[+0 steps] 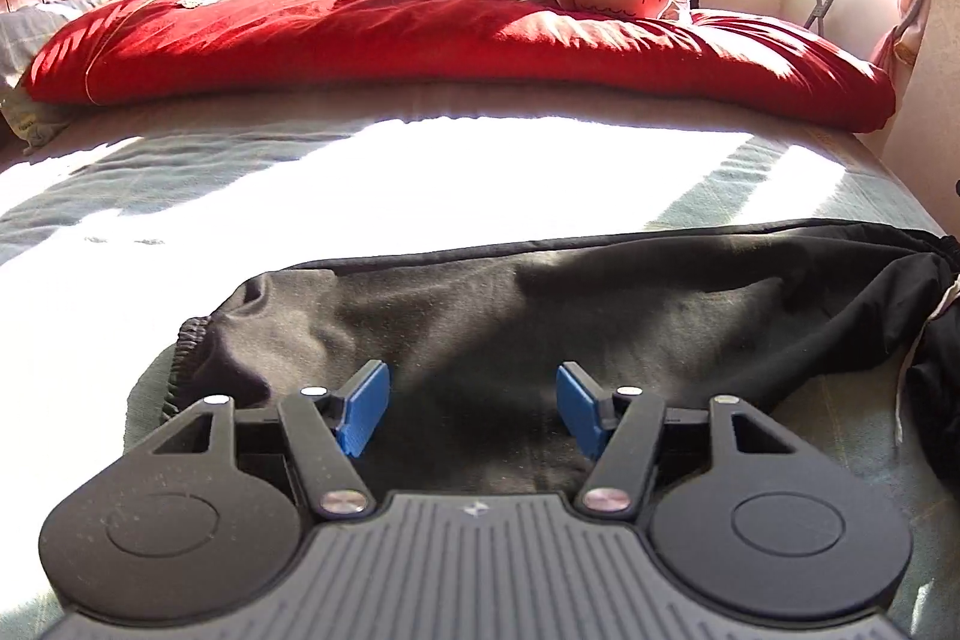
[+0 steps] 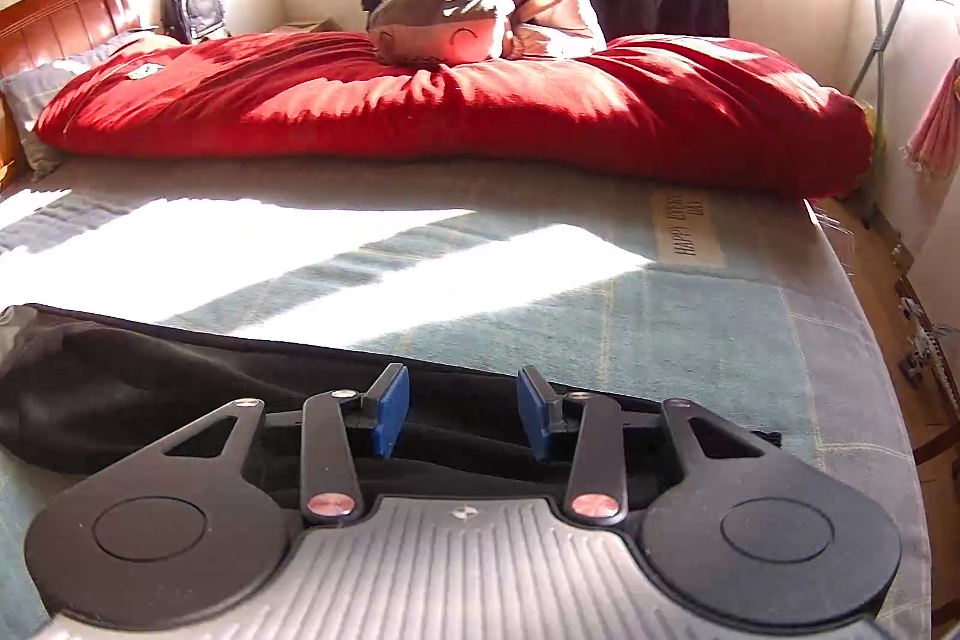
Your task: Fold clothes
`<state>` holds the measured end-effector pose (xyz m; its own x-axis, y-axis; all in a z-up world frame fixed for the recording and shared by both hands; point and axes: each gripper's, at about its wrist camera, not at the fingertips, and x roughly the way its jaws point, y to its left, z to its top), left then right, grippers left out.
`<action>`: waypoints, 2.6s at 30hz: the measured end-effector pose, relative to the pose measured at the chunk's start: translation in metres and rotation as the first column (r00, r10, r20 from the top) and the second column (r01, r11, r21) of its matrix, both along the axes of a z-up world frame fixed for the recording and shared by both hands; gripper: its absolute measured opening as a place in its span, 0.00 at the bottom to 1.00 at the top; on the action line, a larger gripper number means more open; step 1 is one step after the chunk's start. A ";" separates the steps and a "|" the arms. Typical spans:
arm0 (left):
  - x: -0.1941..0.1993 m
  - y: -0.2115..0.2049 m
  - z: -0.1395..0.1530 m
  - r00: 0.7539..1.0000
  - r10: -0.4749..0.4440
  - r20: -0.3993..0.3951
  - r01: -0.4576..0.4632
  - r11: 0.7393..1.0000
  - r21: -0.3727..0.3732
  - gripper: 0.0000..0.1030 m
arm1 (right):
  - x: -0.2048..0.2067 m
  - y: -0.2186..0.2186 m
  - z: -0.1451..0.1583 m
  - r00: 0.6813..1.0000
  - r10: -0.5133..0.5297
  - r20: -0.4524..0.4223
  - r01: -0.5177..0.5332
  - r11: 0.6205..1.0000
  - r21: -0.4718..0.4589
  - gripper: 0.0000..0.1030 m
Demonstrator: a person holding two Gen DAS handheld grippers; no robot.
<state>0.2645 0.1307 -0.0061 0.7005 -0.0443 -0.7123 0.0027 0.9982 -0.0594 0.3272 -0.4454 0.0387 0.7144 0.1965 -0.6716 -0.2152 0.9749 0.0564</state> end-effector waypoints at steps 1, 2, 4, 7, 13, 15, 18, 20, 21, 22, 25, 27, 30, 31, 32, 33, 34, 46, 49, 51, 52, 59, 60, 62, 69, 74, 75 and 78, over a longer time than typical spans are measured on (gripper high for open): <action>0.001 0.009 0.002 1.000 0.012 0.002 -0.012 1.000 0.021 0.58 | 0.001 0.016 0.003 0.999 0.039 -0.001 -0.039 0.999 -0.002 0.45; 0.003 0.019 0.004 1.000 0.023 0.005 -0.024 0.999 0.042 0.57 | 0.002 0.033 0.004 0.997 0.078 -0.005 -0.078 0.997 -0.010 0.45; 0.009 0.040 0.004 0.999 0.042 -0.006 -0.041 0.997 0.058 0.52 | 0.003 0.064 0.004 0.990 0.143 -0.016 -0.143 0.990 -0.013 0.45; 0.024 0.074 -0.003 0.997 0.063 -0.040 -0.061 0.997 0.051 0.39 | 0.004 0.107 0.003 0.972 0.232 -0.044 -0.231 0.973 0.016 0.45; 0.052 0.129 -0.019 0.993 0.051 -0.108 -0.051 0.999 0.001 0.42 | -0.010 0.191 -0.007 0.911 0.396 -0.113 -0.396 0.918 0.023 0.49; 0.060 0.141 -0.029 0.989 0.040 -0.140 -0.044 0.999 -0.025 0.43 | -0.015 0.216 -0.011 0.894 0.430 -0.128 -0.433 0.902 0.008 0.53; 0.066 0.153 -0.043 0.988 0.011 -0.155 -0.019 0.999 -0.051 0.46 | -0.018 0.241 -0.014 0.881 0.450 -0.148 -0.453 0.891 0.012 0.57; 0.070 0.162 -0.049 0.989 0.005 -0.146 -0.018 0.996 -0.085 0.50 | -0.019 0.254 -0.015 0.876 0.458 -0.154 -0.462 0.887 0.009 0.62; 0.072 0.166 -0.052 0.990 0.005 -0.139 -0.020 0.994 -0.103 0.52 | -0.020 0.260 -0.014 0.873 0.461 -0.158 -0.467 0.884 0.004 0.63; 0.074 0.171 -0.055 0.991 0.005 -0.134 -0.022 0.992 -0.126 0.53 | -0.020 0.266 -0.014 0.870 0.465 -0.163 -0.472 0.882 -0.001 0.63; 0.080 0.172 -0.063 0.992 -0.016 -0.122 -0.004 0.988 -0.157 0.62 | -0.020 0.278 -0.013 0.863 0.476 -0.169 -0.485 0.875 -0.014 0.64; 0.081 0.159 -0.065 0.993 -0.045 -0.106 0.034 0.994 -0.100 0.65 | -0.014 0.283 -0.014 0.860 0.479 -0.176 -0.490 0.872 -0.022 0.64; 0.079 0.142 -0.069 0.993 -0.084 -0.083 0.082 0.996 -0.023 0.64 | -0.007 0.287 -0.018 0.857 0.482 -0.184 -0.498 0.865 -0.053 0.64; 0.077 0.137 -0.069 0.992 -0.096 -0.077 0.096 0.995 -0.006 0.62 | -0.002 0.288 -0.020 0.855 0.483 -0.188 -0.502 0.862 -0.066 0.65; 0.076 0.134 -0.069 0.992 -0.105 -0.069 0.106 0.994 0.002 0.54 | 0.003 0.288 -0.022 0.853 0.485 -0.192 -0.506 0.859 -0.078 0.65; 0.075 0.132 -0.068 0.992 -0.112 -0.063 0.112 0.994 -0.001 0.46 | 0.008 0.287 -0.023 0.852 0.487 -0.194 -0.508 0.858 -0.075 0.65; 0.073 0.130 -0.068 0.993 -0.109 -0.055 0.109 0.994 -0.003 0.43 | 0.014 0.286 -0.025 0.850 0.489 -0.196 -0.510 0.857 -0.071 0.65; 0.063 0.132 -0.049 0.999 -0.014 0.042 0.015 1.000 -0.019 0.24 | 0.103 0.277 -0.054 0.876 0.453 -0.162 -0.476 0.867 -0.149 0.71; 0.062 0.131 -0.046 0.999 -0.008 0.049 0.009 1.000 -0.011 0.24 | 0.121 0.277 -0.066 0.872 0.454 -0.182 -0.485 0.853 -0.194 0.71; 0.061 0.131 -0.046 0.999 -0.004 0.051 0.004 1.000 -0.011 0.24 | 0.134 0.275 -0.077 0.856 0.469 -0.216 -0.508 0.842 -0.184 0.71; 0.060 0.132 -0.046 0.999 0.002 0.052 -0.002 1.000 -0.016 0.24 | 0.137 0.274 -0.081 0.846 0.479 -0.233 -0.523 0.832 -0.186 0.70; 0.061 0.132 -0.041 0.998 0.011 0.065 -0.010 1.000 -0.026 0.24 | 0.131 0.286 -0.108 0.739 0.592 -0.320 -0.668 0.704 -0.240 0.63; 0.062 0.132 -0.040 0.998 0.013 0.069 -0.011 1.000 -0.026 0.24 | 0.130 0.288 -0.108 0.726 0.605 -0.327 -0.682 0.692 -0.235 0.50; 0.064 0.131 -0.037 0.997 0.014 0.082 -0.012 1.000 -0.024 0.24 | 0.126 0.293 -0.106 0.704 0.626 -0.336 -0.706 0.669 -0.232 0.25; 0.072 0.134 -0.021 0.987 0.036 0.155 -0.036 0.999 -0.004 0.23 | 0.123 0.301 -0.090 0.737 0.622 -0.266 -0.676 0.663 -0.323 0.03; 0.096 0.143 -0.005 0.978 0.041 0.203 -0.047 0.999 0.026 0.23 | 0.147 0.308 -0.074 0.798 0.576 -0.177 -0.596 0.713 -0.369 0.03; 0.103 0.145 -0.002 0.977 0.040 0.211 -0.049 0.998 0.034 0.23 | 0.153 0.311 -0.072 0.808 0.567 -0.161 -0.581 0.721 -0.377 0.03; 0.128 0.153 0.003 0.976 0.056 0.209 -0.066 0.997 0.041 0.23 | 0.174 0.320 -0.068 0.835 0.537 -0.123 -0.539 0.749 -0.384 0.02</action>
<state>0.3922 0.2841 -0.0035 0.8338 0.0330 -0.5511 -0.0505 0.9986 -0.0165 0.5009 -0.1254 -0.0296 0.5669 0.2708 -0.7780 -0.7115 0.6369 -0.2967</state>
